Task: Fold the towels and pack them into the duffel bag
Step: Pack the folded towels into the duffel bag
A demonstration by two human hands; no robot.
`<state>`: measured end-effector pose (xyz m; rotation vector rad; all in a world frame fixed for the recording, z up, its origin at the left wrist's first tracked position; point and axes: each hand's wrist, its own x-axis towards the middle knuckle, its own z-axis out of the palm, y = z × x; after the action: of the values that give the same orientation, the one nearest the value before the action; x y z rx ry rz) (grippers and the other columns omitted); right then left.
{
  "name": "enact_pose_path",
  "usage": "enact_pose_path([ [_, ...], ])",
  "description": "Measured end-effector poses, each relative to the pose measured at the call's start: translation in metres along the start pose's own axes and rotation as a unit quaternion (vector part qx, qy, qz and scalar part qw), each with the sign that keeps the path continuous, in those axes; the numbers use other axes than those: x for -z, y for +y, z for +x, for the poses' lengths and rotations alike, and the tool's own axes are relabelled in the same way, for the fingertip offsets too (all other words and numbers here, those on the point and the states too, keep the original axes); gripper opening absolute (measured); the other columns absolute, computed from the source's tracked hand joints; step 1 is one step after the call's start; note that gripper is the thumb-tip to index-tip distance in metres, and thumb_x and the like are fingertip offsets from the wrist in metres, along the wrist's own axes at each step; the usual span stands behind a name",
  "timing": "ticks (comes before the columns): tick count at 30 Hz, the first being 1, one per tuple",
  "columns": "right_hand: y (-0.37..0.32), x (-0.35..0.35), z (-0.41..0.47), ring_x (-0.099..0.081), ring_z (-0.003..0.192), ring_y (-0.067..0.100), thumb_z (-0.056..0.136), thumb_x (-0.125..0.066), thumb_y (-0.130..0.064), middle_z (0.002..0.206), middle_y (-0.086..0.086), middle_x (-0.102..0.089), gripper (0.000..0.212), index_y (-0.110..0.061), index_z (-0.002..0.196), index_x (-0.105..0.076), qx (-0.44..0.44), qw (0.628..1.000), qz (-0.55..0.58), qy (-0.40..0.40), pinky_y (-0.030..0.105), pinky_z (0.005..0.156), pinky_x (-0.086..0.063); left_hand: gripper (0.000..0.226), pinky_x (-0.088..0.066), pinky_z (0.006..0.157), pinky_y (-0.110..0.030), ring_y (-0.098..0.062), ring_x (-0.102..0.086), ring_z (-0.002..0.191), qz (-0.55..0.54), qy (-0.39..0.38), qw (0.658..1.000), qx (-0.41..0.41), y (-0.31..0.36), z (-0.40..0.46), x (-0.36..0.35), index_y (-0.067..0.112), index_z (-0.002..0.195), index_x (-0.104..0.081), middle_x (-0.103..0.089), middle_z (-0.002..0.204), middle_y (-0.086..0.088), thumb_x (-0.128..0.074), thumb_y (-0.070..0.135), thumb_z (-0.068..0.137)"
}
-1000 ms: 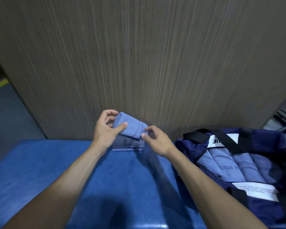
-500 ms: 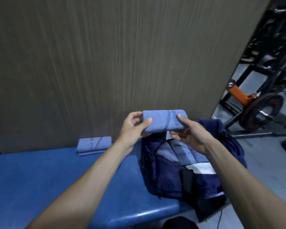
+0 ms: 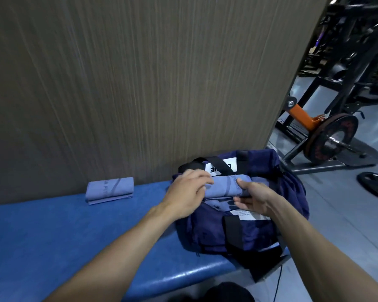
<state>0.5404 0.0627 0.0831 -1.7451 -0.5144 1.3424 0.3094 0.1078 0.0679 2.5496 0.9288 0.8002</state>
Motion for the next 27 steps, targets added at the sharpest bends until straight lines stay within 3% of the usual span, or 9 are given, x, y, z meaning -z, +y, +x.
enact_pose_path([
  [3,-0.003,-0.007,0.000,-0.060,0.053,0.024,0.099,-0.064,-0.034,0.076,0.016,-0.059,0.035,-0.003,0.110,-0.053,0.024,0.995,-0.094,0.033,0.030,0.045,-0.053,0.035,-0.035,0.105,-0.038,-0.017,-0.047,0.124,0.099,-0.097,0.990,-0.025,0.004,-0.001,-0.009,0.029,0.134,-0.059,-0.053,0.142,0.014,-0.046,0.021,0.101],
  [5,-0.005,-0.006,0.002,-0.062,0.065,0.028,0.095,-0.066,-0.044,0.084,0.013,-0.059,0.042,-0.007,0.109,-0.052,0.099,0.953,-0.268,0.099,0.036,0.056,-0.052,0.036,-0.034,0.104,-0.036,-0.018,-0.051,0.120,0.114,-0.110,0.987,-0.006,0.005,-0.002,-0.016,0.031,0.134,-0.056,-0.056,0.138,0.014,-0.045,0.022,0.101],
  [8,-0.002,-0.003,0.008,-0.054,0.104,0.033,0.090,-0.068,-0.044,0.115,0.006,-0.052,0.041,-0.019,0.119,-0.052,0.296,0.774,-0.516,0.219,0.041,0.080,-0.046,0.037,-0.031,0.100,-0.033,-0.018,-0.054,0.116,0.110,-0.101,0.989,0.007,0.007,-0.004,-0.021,0.032,0.133,-0.057,-0.061,0.131,0.012,-0.046,0.021,0.100],
  [10,0.004,-0.008,0.014,-0.053,0.097,0.032,0.087,-0.070,-0.027,0.105,0.003,-0.056,0.023,-0.022,0.109,-0.063,0.445,0.652,-0.576,0.211,0.042,0.074,-0.043,0.037,-0.032,0.101,-0.034,-0.018,-0.055,0.115,0.109,-0.103,0.989,0.011,0.007,-0.003,-0.022,0.033,0.134,-0.057,-0.062,0.131,0.011,-0.047,0.021,0.100],
  [12,0.013,-0.015,0.022,-0.057,0.084,0.031,0.085,-0.067,-0.016,0.090,0.001,-0.060,0.012,-0.021,0.095,-0.071,0.519,0.576,-0.615,0.145,0.038,0.065,-0.038,0.037,-0.036,0.103,-0.036,-0.017,-0.057,0.114,0.088,-0.115,0.989,0.012,0.005,-0.003,-0.018,0.033,0.133,-0.058,-0.064,0.128,0.011,-0.048,0.021,0.100],
  [14,0.018,-0.020,0.025,-0.061,0.081,0.031,0.087,-0.056,-0.018,0.086,0.001,-0.062,0.019,-0.018,0.093,-0.074,0.511,0.570,-0.635,0.105,0.038,0.063,-0.042,0.034,-0.041,0.103,-0.038,-0.015,-0.059,0.115,0.031,-0.116,0.993,0.017,-0.002,-0.007,-0.013,0.031,0.128,-0.062,-0.067,0.124,0.012,-0.049,0.019,0.098],
  [17,0.015,-0.022,0.022,-0.061,0.081,0.028,0.093,-0.042,-0.034,0.086,0.000,-0.062,0.034,-0.018,0.087,-0.072,0.505,0.586,-0.624,0.110,0.041,0.064,-0.048,0.032,-0.047,0.098,-0.034,-0.009,-0.061,0.109,-0.046,-0.020,0.998,0.044,-0.022,-0.021,-0.004,0.026,0.115,-0.070,-0.069,0.116,0.014,-0.049,0.011,0.095],
  [24,0.002,-0.046,0.008,-0.062,0.078,0.018,0.094,-0.051,-0.050,0.086,-0.007,-0.060,0.034,-0.025,0.079,-0.070,0.520,0.588,-0.604,0.142,0.031,0.053,-0.043,0.029,-0.043,0.083,-0.010,0.002,-0.062,0.092,-0.065,0.125,0.973,0.184,-0.093,-0.068,0.025,0.025,0.095,-0.074,-0.069,0.098,0.017,-0.058,0.001,0.093],
  [27,-0.001,-0.080,0.002,-0.063,0.072,0.019,0.090,-0.044,-0.050,0.076,-0.007,-0.059,0.039,-0.025,0.070,-0.067,0.577,0.580,-0.557,0.144,0.026,0.050,-0.038,0.032,-0.047,0.078,-0.015,0.001,-0.064,0.082,-0.062,0.156,0.949,0.266,-0.130,-0.092,0.038,0.030,0.088,-0.071,-0.071,0.090,0.012,-0.064,0.000,0.090],
])
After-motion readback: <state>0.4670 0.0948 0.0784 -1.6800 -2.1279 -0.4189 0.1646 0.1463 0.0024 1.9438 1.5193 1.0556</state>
